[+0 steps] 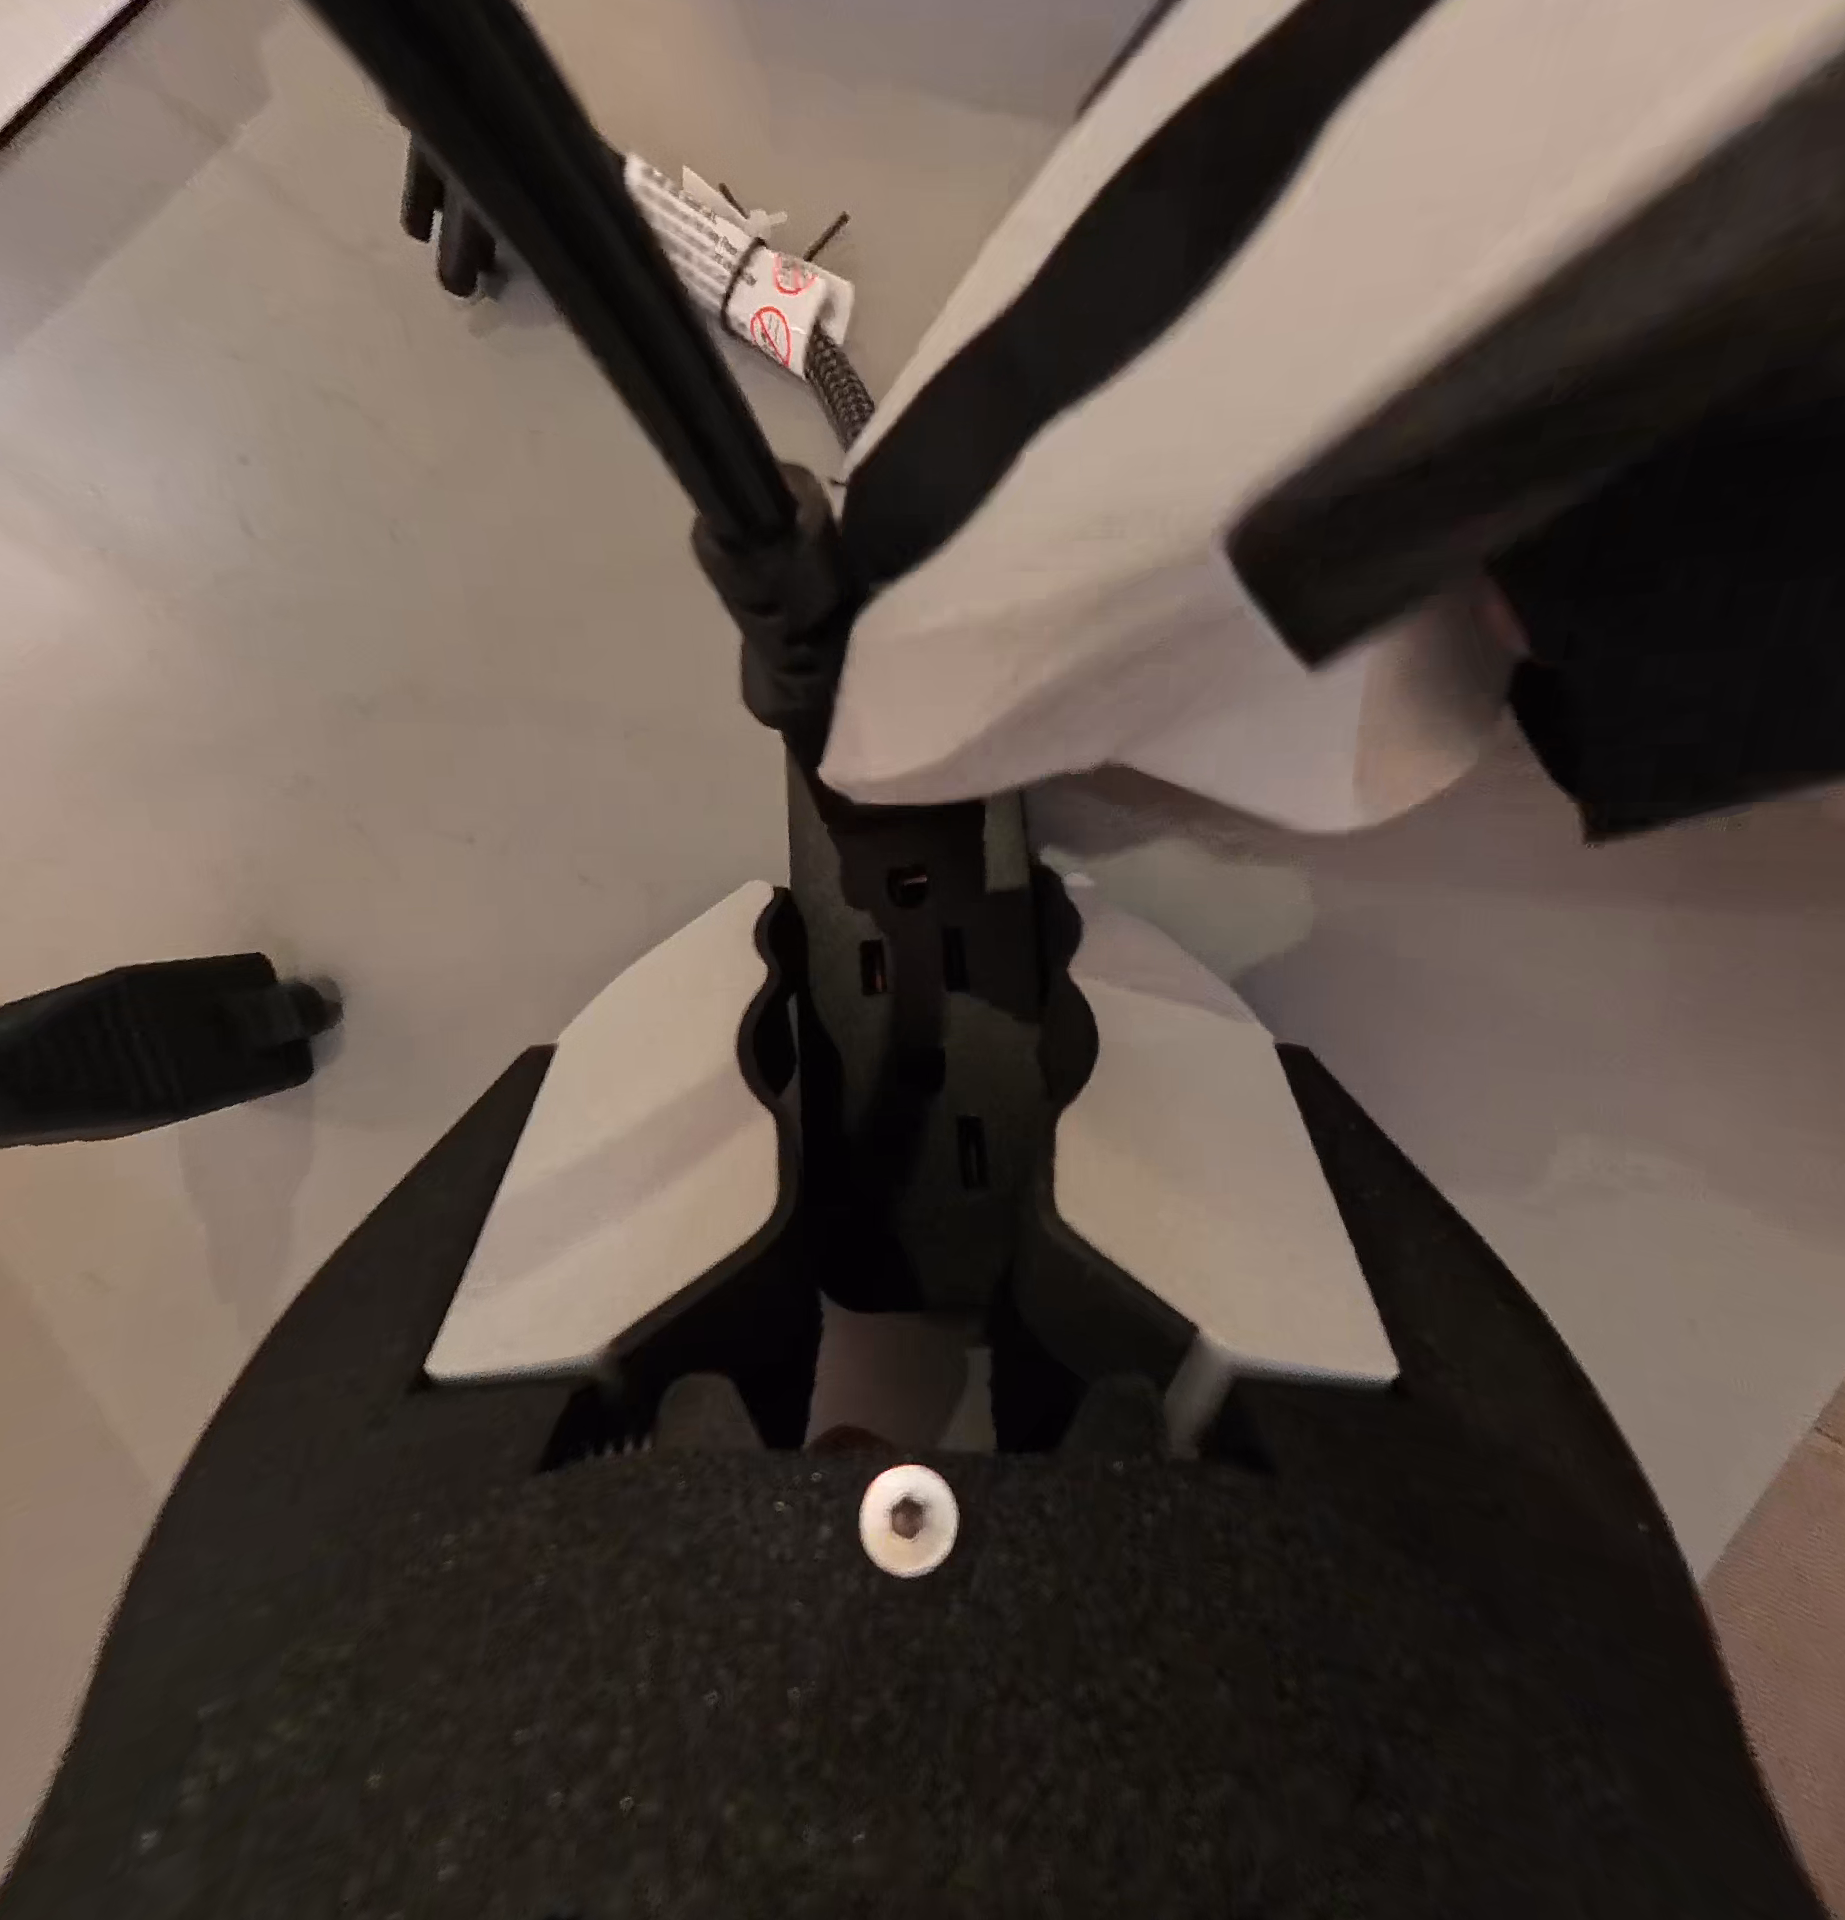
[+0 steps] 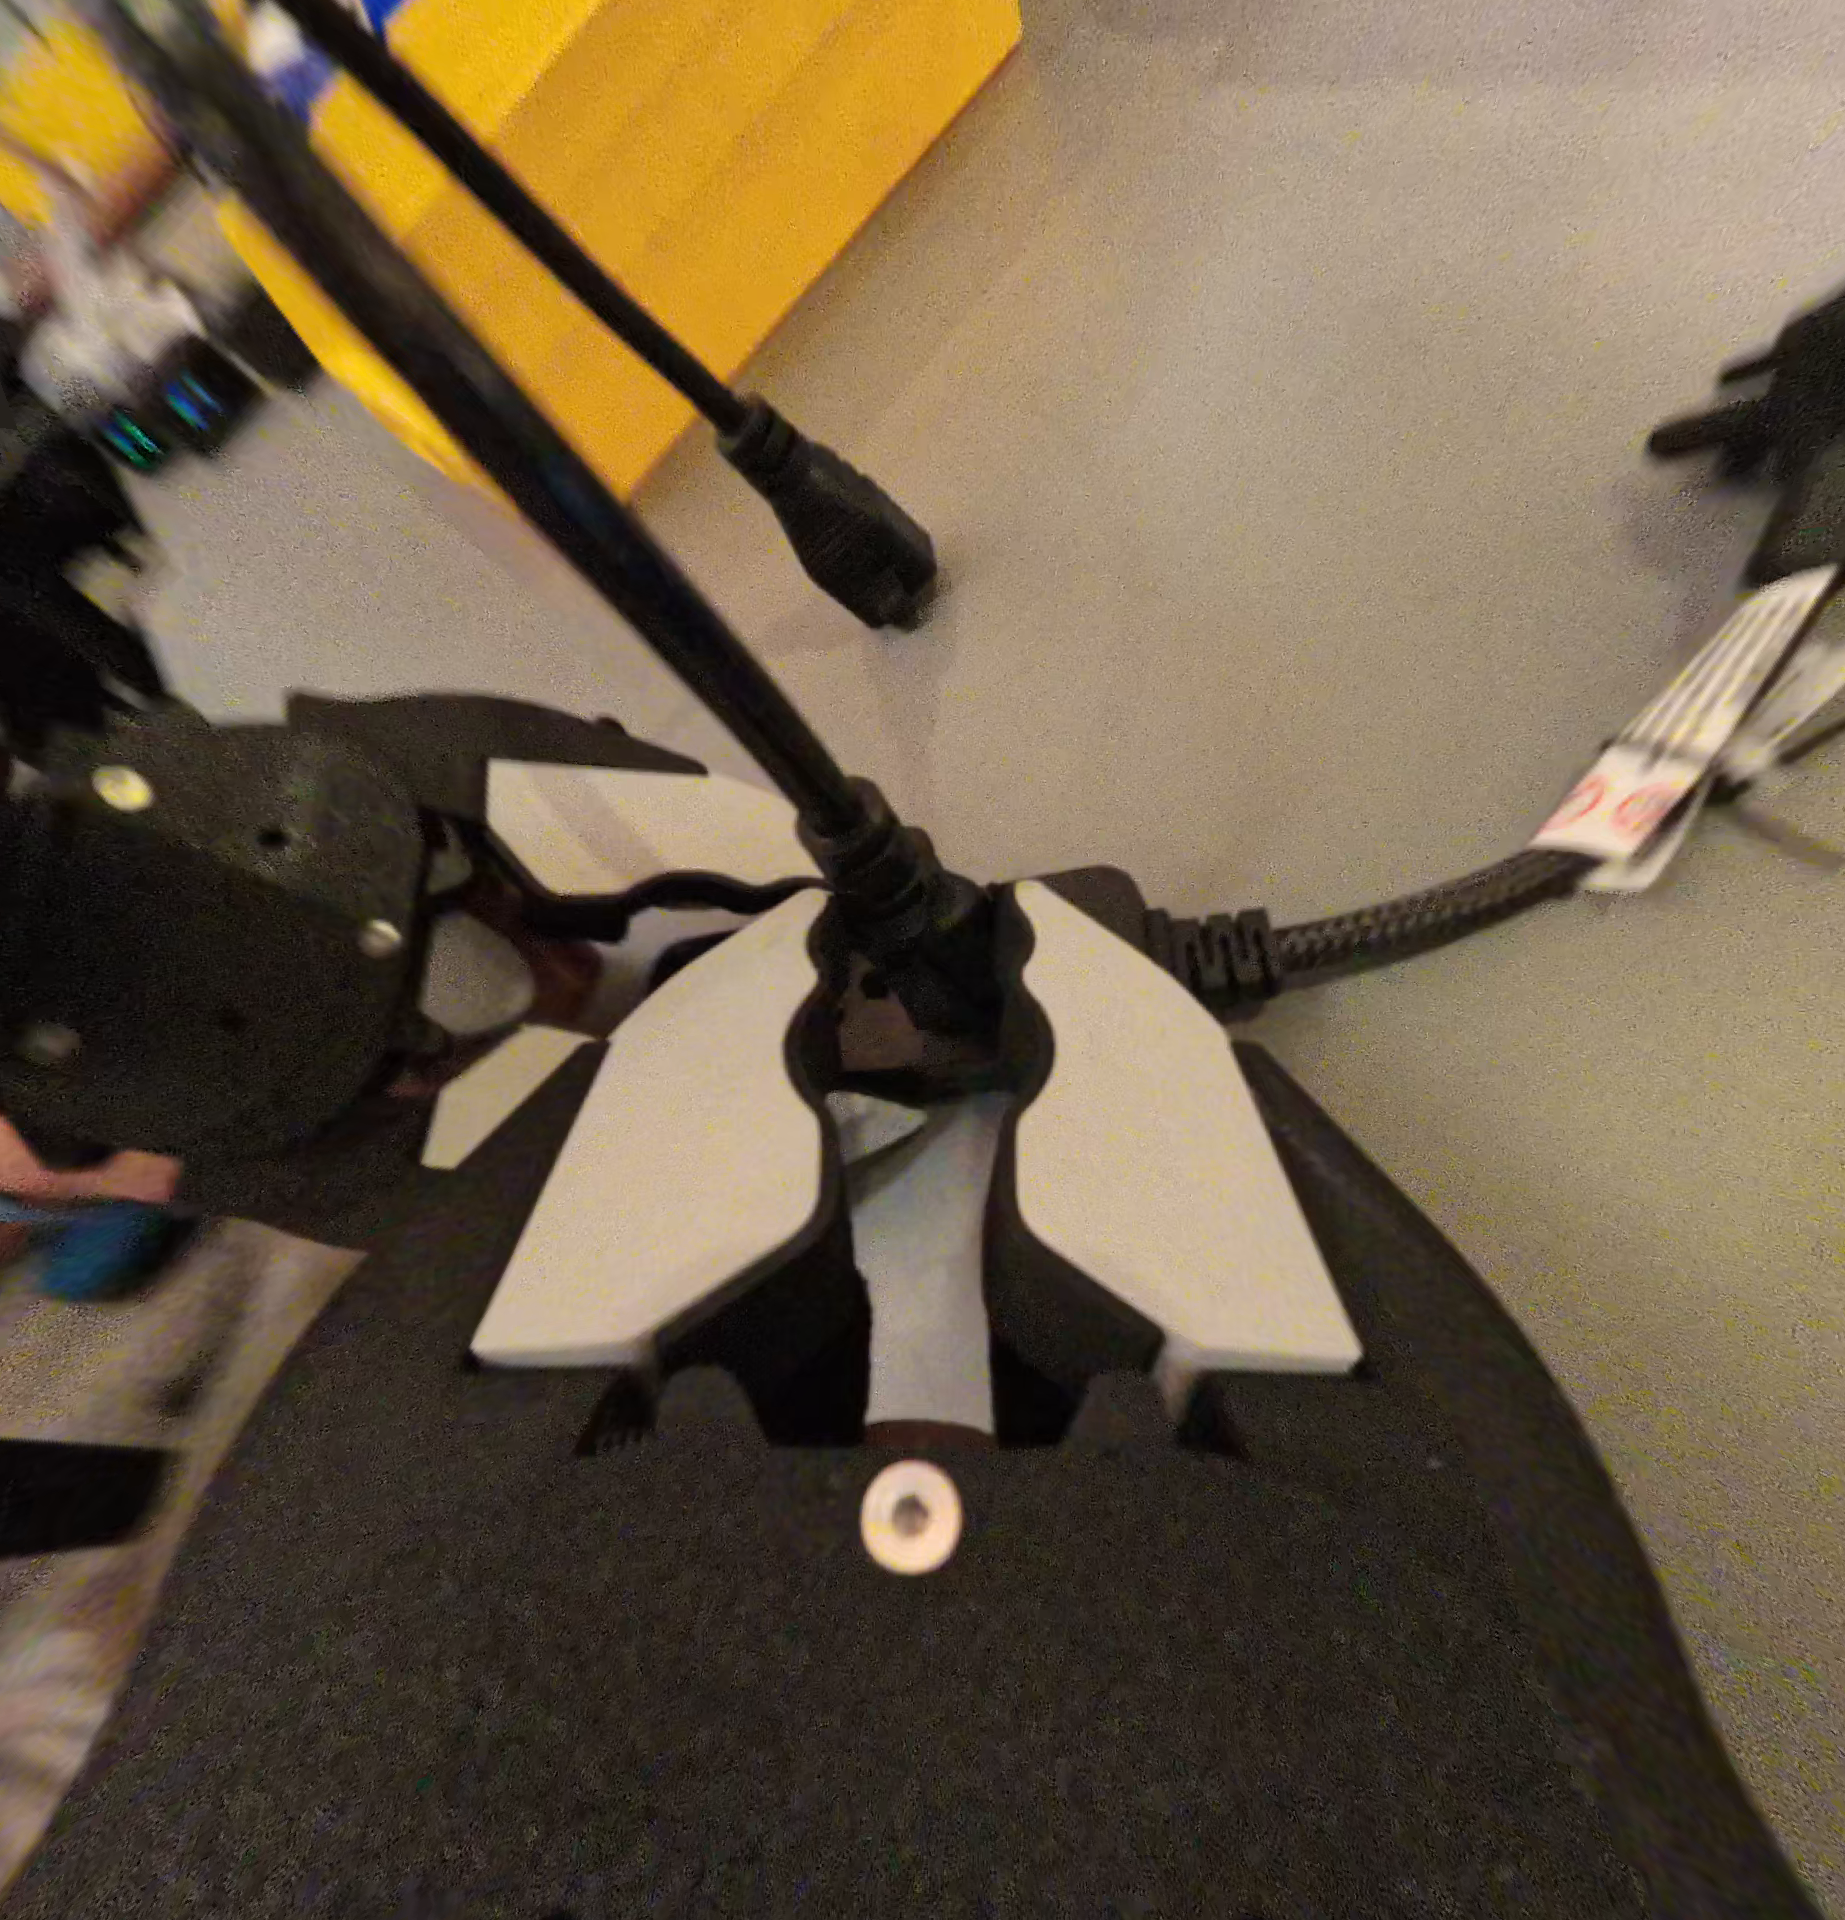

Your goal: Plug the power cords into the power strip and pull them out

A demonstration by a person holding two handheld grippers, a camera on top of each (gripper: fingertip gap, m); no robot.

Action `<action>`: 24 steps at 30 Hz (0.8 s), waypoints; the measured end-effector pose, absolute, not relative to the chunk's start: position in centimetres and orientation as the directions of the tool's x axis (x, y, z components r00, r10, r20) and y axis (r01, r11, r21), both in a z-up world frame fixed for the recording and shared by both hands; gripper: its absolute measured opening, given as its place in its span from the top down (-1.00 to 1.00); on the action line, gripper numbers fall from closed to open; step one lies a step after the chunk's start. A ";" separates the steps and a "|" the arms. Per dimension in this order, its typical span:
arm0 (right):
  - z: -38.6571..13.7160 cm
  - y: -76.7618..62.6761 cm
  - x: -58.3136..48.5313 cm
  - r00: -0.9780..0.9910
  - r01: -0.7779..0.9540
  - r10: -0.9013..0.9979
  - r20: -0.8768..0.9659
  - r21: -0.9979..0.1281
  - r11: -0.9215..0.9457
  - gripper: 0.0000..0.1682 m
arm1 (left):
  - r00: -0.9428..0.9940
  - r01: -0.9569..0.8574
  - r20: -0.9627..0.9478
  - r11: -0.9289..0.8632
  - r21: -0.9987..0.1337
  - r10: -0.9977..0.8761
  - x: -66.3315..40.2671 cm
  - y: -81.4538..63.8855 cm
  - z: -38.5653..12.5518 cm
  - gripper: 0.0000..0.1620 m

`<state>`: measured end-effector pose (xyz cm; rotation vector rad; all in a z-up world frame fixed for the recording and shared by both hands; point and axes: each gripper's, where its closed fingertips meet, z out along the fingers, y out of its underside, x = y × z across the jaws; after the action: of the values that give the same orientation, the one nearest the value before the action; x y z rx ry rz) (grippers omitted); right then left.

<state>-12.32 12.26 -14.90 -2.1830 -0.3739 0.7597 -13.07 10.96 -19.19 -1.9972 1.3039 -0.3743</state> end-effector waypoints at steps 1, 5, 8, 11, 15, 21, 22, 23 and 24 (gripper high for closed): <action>-14.8 12.3 -12.2 0.810 0.177 0.543 -0.222 -0.790 -0.587 0.72 | 0.454 -0.669 -0.129 -0.242 -0.703 -0.882 -13.1 11.1 -19.2 0.43; -14.7 12.0 -12.4 0.779 0.322 0.625 -0.054 -0.820 -0.472 0.73 | 0.431 -0.682 -0.151 -0.212 -0.700 -0.890 -13.2 10.8 -19.0 0.44; -14.0 11.2 -12.0 0.745 0.249 0.656 -0.120 -0.863 -0.440 0.69 | 0.438 -0.661 -0.136 -0.215 -0.719 -0.889 -13.4 10.6 -18.5 0.41; -12.8 10.0 -11.1 0.727 0.156 0.660 -0.190 -0.890 -0.428 0.62 | 0.471 -0.615 -0.161 -0.192 -0.765 -0.867 -14.3 10.5 -17.0 0.31; -11.5 10.0 -9.3 0.746 0.075 0.624 -0.233 -0.901 -0.427 0.62 | 0.549 -0.501 -0.141 -0.189 -0.844 -0.824 -15.3 10.4 -14.8 0.29; -12.4 6.8 -7.6 0.776 0.070 0.579 -0.249 -0.879 -0.471 0.63 | 0.651 -0.366 0.007 -0.322 -0.873 -0.759 -18.3 7.3 -14.2 0.37; -12.8 6.0 -7.4 0.789 0.096 0.571 -0.226 -0.873 -0.478 0.63 | 0.662 -0.340 0.024 -0.329 -0.881 -0.749 -18.9 6.8 -13.8 0.40; -13.0 5.3 -7.0 0.802 0.119 0.564 -0.196 -0.873 -0.472 0.64 | 0.668 -0.312 0.048 -0.338 -0.888 -0.743 -19.4 6.3 -13.5 0.41; -13.1 4.6 -6.7 0.809 0.143 0.565 -0.163 -0.877 -0.458 0.64 | 0.673 -0.286 0.073 -0.350 -0.892 -0.736 -19.9 6.0 -13.3 0.41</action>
<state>-6.74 4.64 -13.12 -2.0161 -0.5253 0.5438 -19.86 5.96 -13.26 -1.9271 0.7972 -0.5885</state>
